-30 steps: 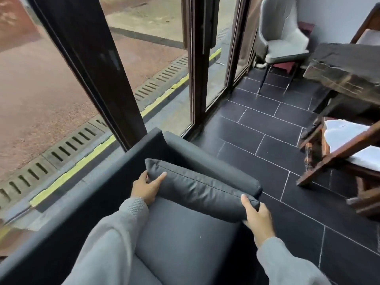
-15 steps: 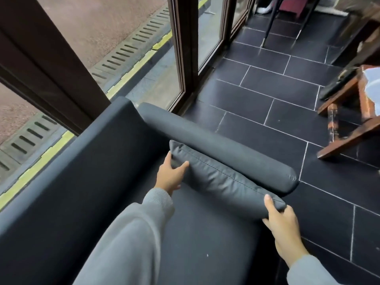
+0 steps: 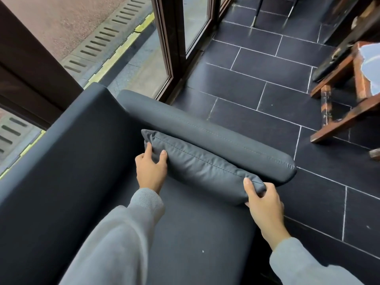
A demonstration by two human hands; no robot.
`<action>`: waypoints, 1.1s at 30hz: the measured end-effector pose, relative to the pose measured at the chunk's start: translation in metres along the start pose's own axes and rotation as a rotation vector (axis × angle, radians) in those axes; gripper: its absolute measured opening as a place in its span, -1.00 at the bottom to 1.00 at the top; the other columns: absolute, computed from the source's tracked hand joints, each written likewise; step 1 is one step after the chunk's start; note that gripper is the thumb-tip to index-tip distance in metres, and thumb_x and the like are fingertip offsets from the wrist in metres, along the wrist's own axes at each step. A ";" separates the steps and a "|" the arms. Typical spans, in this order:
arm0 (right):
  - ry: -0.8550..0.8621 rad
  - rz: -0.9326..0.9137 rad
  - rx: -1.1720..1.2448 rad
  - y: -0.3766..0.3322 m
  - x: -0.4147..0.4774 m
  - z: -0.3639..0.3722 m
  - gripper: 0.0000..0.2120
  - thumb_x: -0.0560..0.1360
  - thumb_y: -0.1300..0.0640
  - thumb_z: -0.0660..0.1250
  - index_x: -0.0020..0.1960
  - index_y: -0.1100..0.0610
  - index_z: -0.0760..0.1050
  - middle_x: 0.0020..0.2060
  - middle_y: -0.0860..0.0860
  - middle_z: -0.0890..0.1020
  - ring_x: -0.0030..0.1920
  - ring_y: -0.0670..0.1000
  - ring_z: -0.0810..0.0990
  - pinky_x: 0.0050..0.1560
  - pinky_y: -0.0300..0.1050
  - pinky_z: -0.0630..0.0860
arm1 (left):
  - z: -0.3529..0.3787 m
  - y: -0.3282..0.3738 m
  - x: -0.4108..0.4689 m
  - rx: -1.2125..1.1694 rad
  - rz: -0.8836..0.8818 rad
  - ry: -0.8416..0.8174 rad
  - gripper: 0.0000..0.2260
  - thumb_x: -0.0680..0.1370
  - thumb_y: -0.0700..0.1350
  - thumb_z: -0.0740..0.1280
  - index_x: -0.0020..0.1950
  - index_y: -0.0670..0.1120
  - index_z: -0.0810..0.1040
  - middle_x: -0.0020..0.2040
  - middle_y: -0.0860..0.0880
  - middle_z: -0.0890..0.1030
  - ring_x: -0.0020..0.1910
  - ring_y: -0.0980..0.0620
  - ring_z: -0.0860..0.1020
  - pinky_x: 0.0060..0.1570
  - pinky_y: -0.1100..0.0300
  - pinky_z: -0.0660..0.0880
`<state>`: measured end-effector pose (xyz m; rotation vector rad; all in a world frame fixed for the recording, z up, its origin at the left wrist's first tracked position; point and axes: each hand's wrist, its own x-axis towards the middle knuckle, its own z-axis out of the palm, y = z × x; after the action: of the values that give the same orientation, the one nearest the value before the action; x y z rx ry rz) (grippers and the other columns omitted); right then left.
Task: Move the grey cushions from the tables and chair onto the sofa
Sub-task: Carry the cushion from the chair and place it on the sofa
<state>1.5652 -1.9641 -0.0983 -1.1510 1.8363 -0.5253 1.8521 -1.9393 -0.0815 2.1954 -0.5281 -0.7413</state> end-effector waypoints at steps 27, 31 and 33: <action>-0.088 -0.252 -0.491 -0.141 -0.088 -0.260 -0.10 0.59 -0.40 0.13 0.70 0.04 -0.14 0.68 0.16 -0.04 0.66 0.22 -0.06 0.60 0.19 0.00 | -0.053 0.236 -0.197 0.731 0.475 -0.368 -0.22 0.59 0.39 0.11 0.68 0.10 -0.13 0.70 -0.07 -0.01 0.65 -0.20 0.01 0.52 -0.25 0.16; 0.088 -0.378 -0.592 -0.185 -0.116 -0.397 -0.12 0.57 -0.47 0.01 0.70 -0.03 -0.17 0.69 0.15 -0.10 0.66 0.21 -0.12 0.62 0.25 -0.05 | -0.048 0.352 -0.302 0.762 0.692 -0.291 -0.23 0.57 0.44 0.05 0.68 0.15 -0.13 0.70 -0.02 -0.08 0.66 -0.14 -0.09 0.54 -0.30 0.04; 0.159 -0.416 -0.598 -0.203 -0.138 -0.472 -0.12 0.56 -0.48 0.00 0.69 -0.06 -0.18 0.68 0.16 -0.12 0.66 0.21 -0.14 0.62 0.25 -0.07 | -0.044 0.406 -0.364 0.743 0.782 -0.254 -0.22 0.56 0.46 0.03 0.67 0.17 -0.13 0.70 -0.02 -0.09 0.66 -0.14 -0.10 0.53 -0.31 0.02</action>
<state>1.2920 -1.9866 0.3569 -1.9680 1.9572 -0.3019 1.5527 -1.9676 0.3755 2.2170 -1.8965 -0.4089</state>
